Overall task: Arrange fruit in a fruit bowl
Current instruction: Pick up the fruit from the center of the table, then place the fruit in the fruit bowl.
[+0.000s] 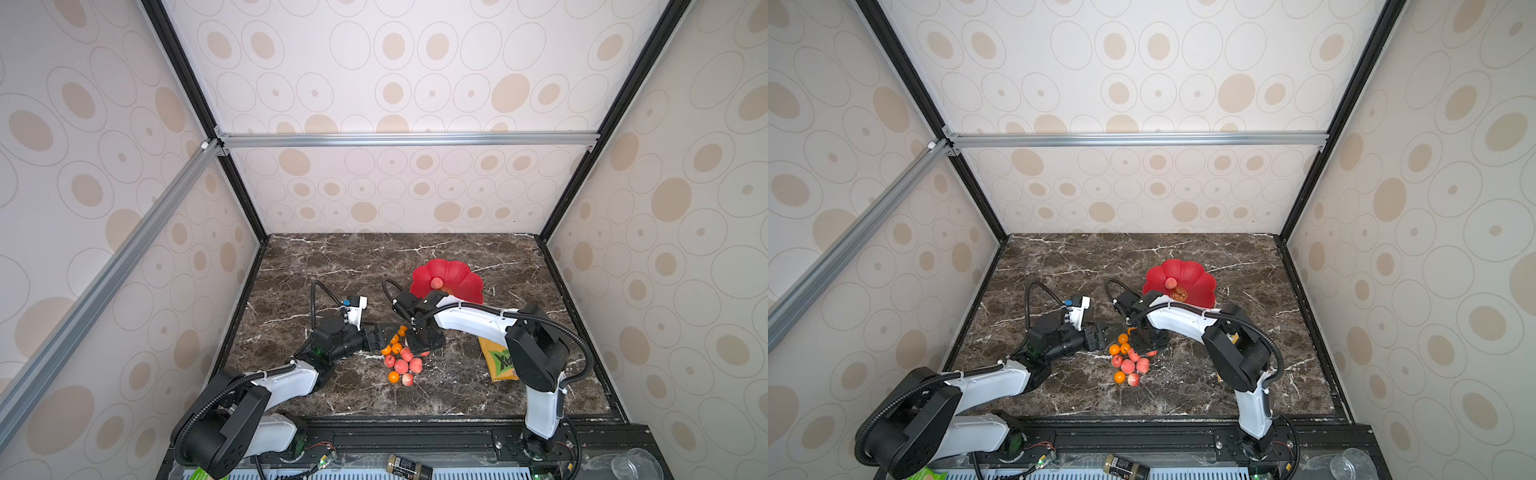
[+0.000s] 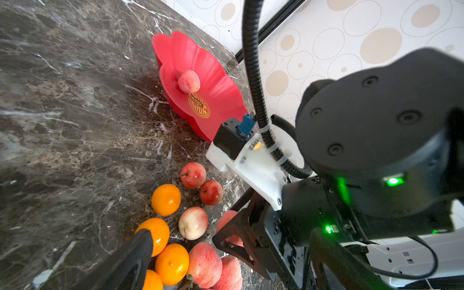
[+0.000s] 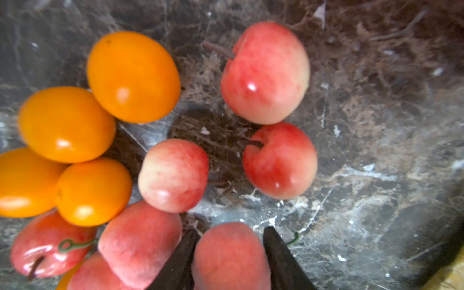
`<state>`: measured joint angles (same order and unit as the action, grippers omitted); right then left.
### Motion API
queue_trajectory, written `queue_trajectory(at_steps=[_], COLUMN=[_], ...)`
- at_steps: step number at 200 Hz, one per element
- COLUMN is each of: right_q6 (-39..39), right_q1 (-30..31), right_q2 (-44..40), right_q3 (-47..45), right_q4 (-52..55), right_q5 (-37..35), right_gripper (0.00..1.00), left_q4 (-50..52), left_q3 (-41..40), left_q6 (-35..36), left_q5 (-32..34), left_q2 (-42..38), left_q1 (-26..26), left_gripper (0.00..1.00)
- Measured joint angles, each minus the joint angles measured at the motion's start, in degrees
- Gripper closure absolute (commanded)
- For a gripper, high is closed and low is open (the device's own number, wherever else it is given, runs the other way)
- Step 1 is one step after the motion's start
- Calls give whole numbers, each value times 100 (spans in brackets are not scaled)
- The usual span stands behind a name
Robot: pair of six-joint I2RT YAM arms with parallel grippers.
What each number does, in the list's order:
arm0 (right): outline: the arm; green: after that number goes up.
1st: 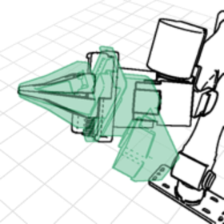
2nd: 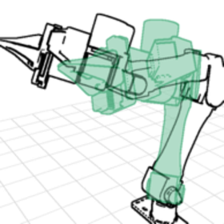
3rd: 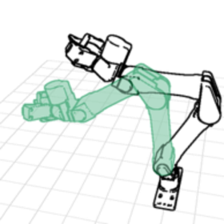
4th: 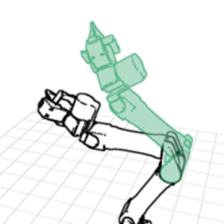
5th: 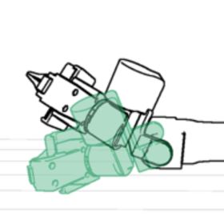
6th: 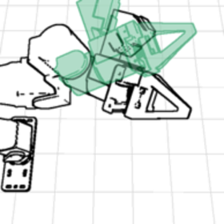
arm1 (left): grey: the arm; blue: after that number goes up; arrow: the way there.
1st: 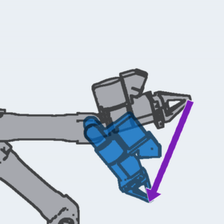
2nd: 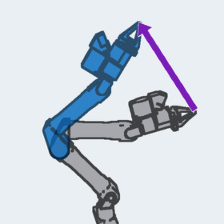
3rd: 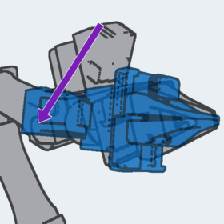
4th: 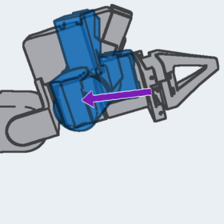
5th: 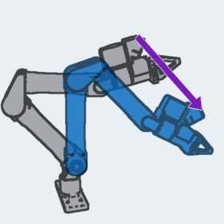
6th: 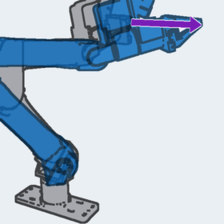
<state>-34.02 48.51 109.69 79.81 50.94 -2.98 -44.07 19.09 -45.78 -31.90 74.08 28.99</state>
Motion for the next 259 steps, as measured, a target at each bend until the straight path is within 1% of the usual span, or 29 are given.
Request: queue_trajectory(at_steps=[33, 60, 98, 135, 168, 197, 259], right_q6=[7, 72, 243, 492, 756, 955, 1239], right_q1=[-44, -229, -782, -1414, -2006, -2417, -2887], right_q2=[-413, -726, -1012, -1023, -697, -258, 883], right_q3=[-2, -2, 0, 138, 616, 1071, 2310], right_q4=[90, 138, 175, 199, 212, 225, 323], right_q5=[37, 103, 201, 308, 382, 452, 468], right_gripper=[56, 56, 56, 56, 56, 56, 56], left_q4=[94, 79, 11, 140, 286, 393, 656], left_q3=[352, 612, 1099, 2015, 2881, 3355, 4212], left_q6=[85, 85, 81, 243, 448, 549, 645], left_q5=[4, 2, -42, -59, -105, -146, -251], left_q2=[114, 348, 876, 1432, 2055, 2573, 3504], left_q1=[83, 101, 103, 122, 129, 129, 133], left_gripper=[2, 2, 2, 2, 2, 2, 2])
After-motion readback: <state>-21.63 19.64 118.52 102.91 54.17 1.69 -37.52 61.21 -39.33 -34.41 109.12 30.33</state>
